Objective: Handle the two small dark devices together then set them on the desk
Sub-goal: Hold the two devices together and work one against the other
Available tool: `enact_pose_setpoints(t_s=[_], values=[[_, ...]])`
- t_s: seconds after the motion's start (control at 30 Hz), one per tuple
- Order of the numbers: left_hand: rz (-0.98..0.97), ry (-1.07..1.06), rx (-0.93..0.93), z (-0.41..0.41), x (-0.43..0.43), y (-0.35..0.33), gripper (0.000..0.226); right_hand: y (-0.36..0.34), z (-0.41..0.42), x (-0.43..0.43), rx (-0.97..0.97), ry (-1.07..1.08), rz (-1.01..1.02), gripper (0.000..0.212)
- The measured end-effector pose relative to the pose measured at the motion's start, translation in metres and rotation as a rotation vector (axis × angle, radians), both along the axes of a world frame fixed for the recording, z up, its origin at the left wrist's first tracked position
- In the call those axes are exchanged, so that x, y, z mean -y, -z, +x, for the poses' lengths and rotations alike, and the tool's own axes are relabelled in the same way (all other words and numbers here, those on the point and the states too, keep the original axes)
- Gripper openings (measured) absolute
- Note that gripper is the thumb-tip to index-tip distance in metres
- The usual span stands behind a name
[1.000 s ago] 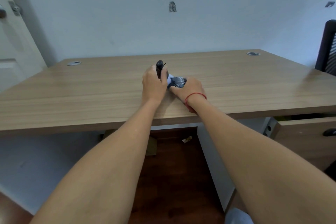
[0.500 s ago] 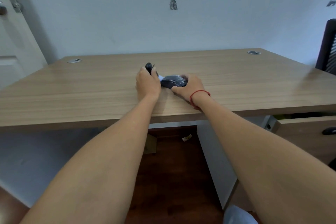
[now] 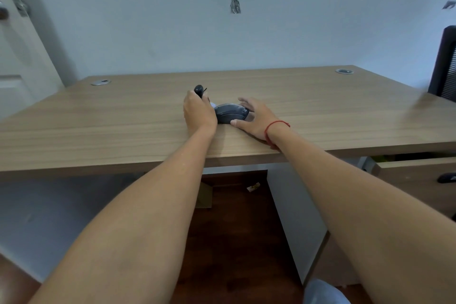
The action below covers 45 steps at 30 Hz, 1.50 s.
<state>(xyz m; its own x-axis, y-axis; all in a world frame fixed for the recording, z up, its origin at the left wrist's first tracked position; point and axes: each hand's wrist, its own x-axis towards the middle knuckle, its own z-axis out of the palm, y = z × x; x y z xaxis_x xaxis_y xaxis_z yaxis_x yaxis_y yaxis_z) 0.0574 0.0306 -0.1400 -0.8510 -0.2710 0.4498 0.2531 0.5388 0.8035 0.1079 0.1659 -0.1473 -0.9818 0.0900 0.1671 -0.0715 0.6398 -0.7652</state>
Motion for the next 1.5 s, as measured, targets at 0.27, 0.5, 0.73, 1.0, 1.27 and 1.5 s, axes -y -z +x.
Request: enact_pose_setpoints(t_s=[0.27, 0.5, 0.73, 1.0, 1.27, 1.5], values=[[-0.146, 0.151, -0.084, 0.003, -0.004, 0.006, 0.027, 0.000, -0.001, 0.001, -0.025, 0.235, 0.057, 0.078], [-0.121, 0.260, -0.234, 0.010, -0.009, 0.002, 0.028, -0.001, 0.004, 0.002, 0.017, 0.264, -0.077, 0.079], [0.028, 0.316, -0.230, 0.010, -0.013, 0.000, 0.026, 0.002, -0.011, -0.003, 0.072, 0.278, -0.053, 0.097], [-0.050, 0.309, -0.234, 0.003, -0.020, 0.001, 0.026, 0.006, -0.020, -0.002, 0.012, 0.363, 0.145, 0.058], [0.085, 0.268, -0.230, -0.010, -0.016, -0.001, 0.023, -0.001, -0.038, -0.022, 0.139, 0.270, -0.005, 0.133], [-0.006, 0.316, -0.279, -0.013, -0.020, 0.000, 0.021, -0.001, -0.046, -0.024, 0.115, 0.240, 0.000, 0.147]])
